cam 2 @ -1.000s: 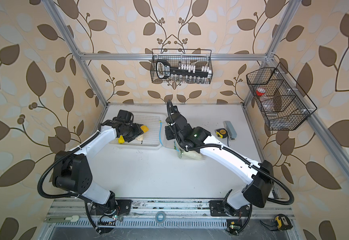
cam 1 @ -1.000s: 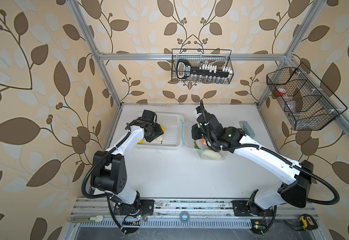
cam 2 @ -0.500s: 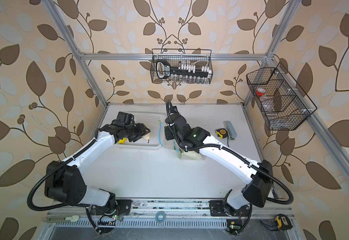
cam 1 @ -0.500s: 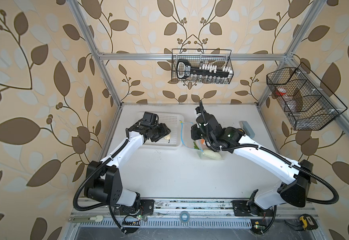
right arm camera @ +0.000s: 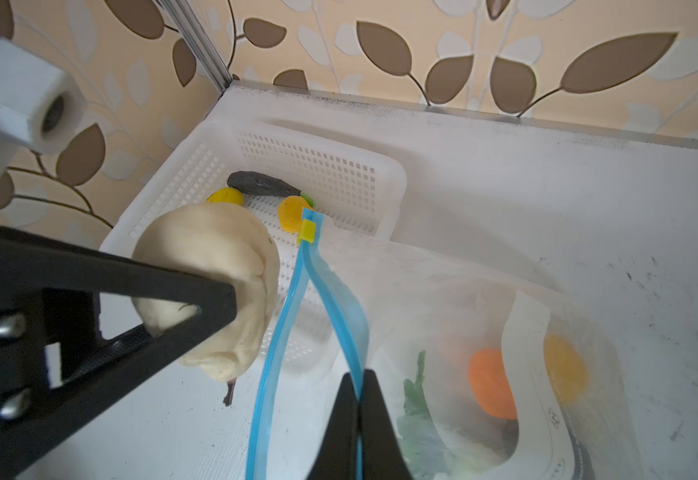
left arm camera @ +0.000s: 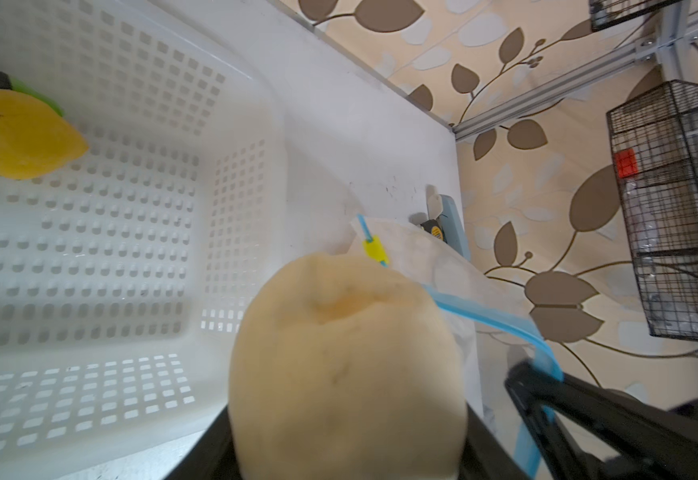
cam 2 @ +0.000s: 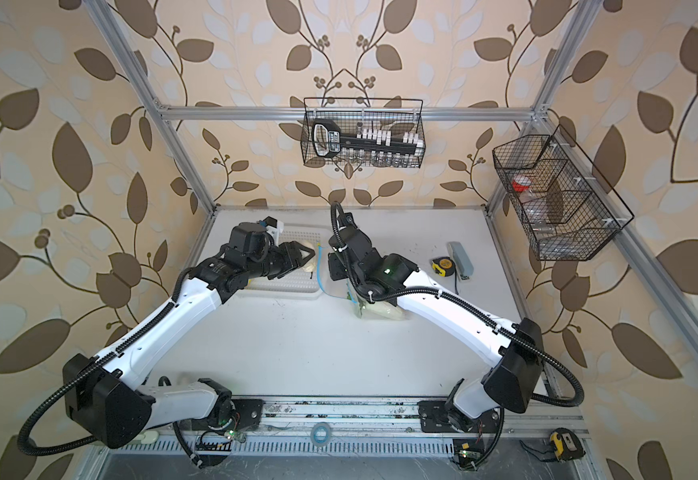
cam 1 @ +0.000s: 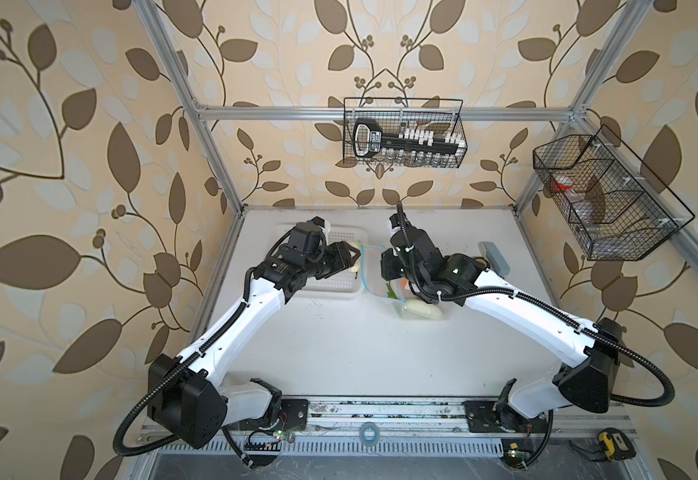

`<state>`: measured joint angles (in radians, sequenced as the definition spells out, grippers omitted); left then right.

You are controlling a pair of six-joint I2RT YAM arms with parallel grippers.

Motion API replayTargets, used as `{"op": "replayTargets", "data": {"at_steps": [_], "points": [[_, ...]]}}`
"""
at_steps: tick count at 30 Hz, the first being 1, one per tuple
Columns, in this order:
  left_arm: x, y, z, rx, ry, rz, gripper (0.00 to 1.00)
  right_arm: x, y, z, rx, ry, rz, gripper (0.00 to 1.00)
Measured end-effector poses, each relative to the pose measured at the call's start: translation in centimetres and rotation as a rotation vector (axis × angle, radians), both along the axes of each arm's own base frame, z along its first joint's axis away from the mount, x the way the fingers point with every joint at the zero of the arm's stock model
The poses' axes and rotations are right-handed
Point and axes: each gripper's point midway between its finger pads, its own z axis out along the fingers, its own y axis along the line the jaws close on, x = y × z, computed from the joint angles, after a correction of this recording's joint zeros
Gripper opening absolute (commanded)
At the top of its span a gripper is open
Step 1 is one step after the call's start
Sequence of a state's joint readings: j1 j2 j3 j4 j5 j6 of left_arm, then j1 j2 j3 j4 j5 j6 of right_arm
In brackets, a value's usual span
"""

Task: Place the food in the zip-top bag and seal the zipper
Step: 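Lift the potato with the left gripper and carry it to the bag mouth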

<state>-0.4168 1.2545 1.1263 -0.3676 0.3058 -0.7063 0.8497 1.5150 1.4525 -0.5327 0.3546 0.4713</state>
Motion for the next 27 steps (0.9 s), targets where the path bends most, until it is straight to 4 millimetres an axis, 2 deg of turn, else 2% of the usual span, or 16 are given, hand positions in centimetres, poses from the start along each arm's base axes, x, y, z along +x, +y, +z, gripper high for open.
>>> {"op": "replayTargets", "data": {"at_steps": [8, 16, 21, 27], "points": [[-0.9, -1.5, 2.2, -0.039, -0.071, -0.042, 0.51, 0.1, 0.1, -0.3, -0.005, 0.005, 0.000, 0.00], [-1.6, -2.9, 2.7, -0.055, -0.088, -0.084, 0.51, 0.2, 0.5, -0.1, 0.004, 0.009, 0.007, 0.00], [-1.6, -3.1, 2.5, -0.055, -0.089, -0.087, 0.51, 0.2, 0.6, 0.1, 0.012, 0.008, 0.006, 0.00], [-1.4, -3.1, 0.5, -0.031, -0.049, -0.083, 0.51, 0.2, 0.7, 0.0, 0.019, 0.013, 0.007, 0.00]]}}
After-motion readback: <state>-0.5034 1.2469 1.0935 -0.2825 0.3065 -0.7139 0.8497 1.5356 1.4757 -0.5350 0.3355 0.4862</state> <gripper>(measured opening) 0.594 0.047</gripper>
